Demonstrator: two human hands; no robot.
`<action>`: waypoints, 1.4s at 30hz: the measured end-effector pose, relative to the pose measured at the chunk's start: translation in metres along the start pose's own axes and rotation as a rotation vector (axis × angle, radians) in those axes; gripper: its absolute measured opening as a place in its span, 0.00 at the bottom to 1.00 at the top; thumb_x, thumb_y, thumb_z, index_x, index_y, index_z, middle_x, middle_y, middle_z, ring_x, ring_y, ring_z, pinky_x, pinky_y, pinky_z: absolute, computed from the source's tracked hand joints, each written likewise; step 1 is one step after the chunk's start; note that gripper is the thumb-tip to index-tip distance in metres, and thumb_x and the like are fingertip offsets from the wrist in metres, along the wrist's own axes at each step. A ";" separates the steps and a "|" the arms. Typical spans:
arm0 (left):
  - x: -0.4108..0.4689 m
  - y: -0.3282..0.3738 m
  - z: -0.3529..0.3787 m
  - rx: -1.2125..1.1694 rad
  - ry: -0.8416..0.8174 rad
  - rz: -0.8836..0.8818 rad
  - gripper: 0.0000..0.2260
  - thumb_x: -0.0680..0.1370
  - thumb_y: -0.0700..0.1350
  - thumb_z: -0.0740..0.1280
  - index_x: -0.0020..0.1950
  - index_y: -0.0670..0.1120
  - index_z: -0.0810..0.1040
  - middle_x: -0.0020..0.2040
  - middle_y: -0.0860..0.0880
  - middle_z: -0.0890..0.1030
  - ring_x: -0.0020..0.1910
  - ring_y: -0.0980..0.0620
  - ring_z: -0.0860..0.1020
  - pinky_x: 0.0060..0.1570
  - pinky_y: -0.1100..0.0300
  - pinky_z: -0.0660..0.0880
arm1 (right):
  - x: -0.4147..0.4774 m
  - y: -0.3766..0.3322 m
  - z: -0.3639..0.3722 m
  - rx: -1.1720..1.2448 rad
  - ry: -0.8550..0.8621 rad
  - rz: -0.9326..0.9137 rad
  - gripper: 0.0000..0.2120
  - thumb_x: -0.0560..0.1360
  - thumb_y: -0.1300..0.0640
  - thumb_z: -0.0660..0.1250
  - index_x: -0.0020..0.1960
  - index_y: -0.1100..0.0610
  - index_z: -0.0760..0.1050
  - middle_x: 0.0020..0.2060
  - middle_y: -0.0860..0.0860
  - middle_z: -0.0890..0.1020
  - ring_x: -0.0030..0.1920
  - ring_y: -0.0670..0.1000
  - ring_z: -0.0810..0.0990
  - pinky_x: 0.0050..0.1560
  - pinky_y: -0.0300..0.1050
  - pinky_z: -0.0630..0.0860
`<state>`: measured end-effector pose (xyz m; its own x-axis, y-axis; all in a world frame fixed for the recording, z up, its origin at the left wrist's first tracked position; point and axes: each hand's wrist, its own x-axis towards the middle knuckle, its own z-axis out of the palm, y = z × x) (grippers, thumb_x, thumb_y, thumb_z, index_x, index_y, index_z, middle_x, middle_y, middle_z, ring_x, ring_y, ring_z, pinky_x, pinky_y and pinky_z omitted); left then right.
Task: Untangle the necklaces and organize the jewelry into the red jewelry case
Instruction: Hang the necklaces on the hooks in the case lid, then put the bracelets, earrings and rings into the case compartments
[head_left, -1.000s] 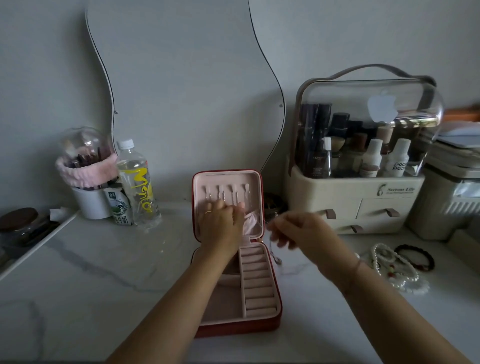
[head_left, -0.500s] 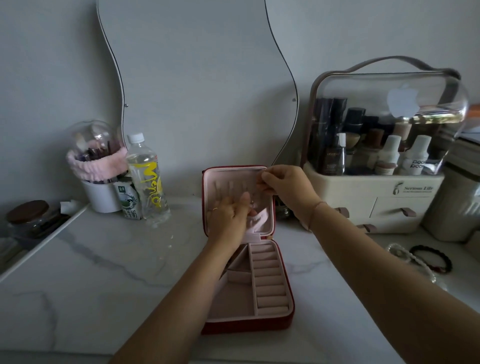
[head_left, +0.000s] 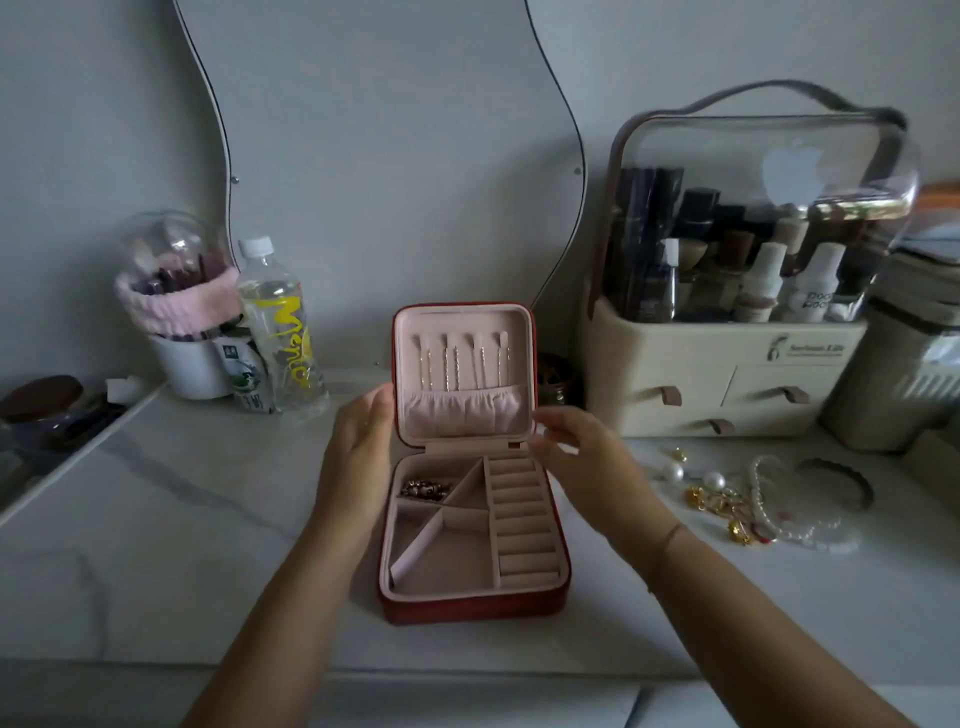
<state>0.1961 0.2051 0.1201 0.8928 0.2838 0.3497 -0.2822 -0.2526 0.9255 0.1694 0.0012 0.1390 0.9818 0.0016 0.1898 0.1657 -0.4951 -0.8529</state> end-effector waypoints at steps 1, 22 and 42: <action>-0.010 -0.009 -0.005 -0.014 -0.018 -0.089 0.14 0.81 0.54 0.60 0.62 0.50 0.77 0.60 0.55 0.74 0.59 0.61 0.71 0.63 0.64 0.64 | -0.014 0.005 0.004 0.028 -0.041 0.008 0.14 0.78 0.56 0.63 0.63 0.49 0.72 0.55 0.43 0.75 0.57 0.40 0.74 0.53 0.32 0.69; -0.094 0.004 0.051 -0.172 -0.273 -0.287 0.24 0.71 0.68 0.58 0.64 0.64 0.73 0.63 0.59 0.77 0.64 0.53 0.74 0.66 0.44 0.69 | -0.081 0.047 -0.041 0.139 -0.001 0.040 0.19 0.78 0.63 0.59 0.65 0.48 0.71 0.58 0.47 0.78 0.56 0.44 0.77 0.57 0.37 0.73; -0.105 0.013 0.053 -0.070 -0.067 -0.221 0.18 0.82 0.51 0.57 0.72 0.50 0.69 0.68 0.56 0.72 0.62 0.63 0.69 0.50 0.78 0.62 | -0.024 0.129 -0.182 -0.517 0.307 0.338 0.09 0.72 0.56 0.71 0.40 0.63 0.83 0.36 0.56 0.84 0.38 0.55 0.80 0.39 0.49 0.77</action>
<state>0.1170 0.1230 0.0879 0.9562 0.2623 0.1297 -0.0994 -0.1256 0.9871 0.1501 -0.2205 0.1127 0.8885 -0.4343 0.1480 -0.2857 -0.7762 -0.5621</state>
